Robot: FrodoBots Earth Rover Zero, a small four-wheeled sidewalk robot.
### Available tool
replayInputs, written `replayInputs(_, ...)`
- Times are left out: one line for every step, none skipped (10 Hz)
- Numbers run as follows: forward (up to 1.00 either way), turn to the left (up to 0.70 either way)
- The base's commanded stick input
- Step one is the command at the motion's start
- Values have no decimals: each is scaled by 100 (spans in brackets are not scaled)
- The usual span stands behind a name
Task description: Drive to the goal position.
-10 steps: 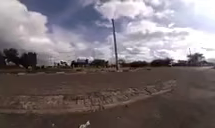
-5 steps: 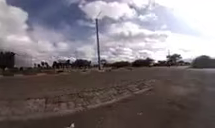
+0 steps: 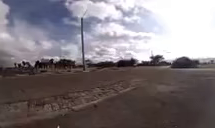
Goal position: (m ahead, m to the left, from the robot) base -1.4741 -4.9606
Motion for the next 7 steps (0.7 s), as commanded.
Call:
replayInputs(0, -70)
replayInputs(0, -70)
replayInputs(0, -70)
replayInputs(0, -70)
replayInputs(0, -70)
replayInputs(0, -70)
replayInputs(0, -70)
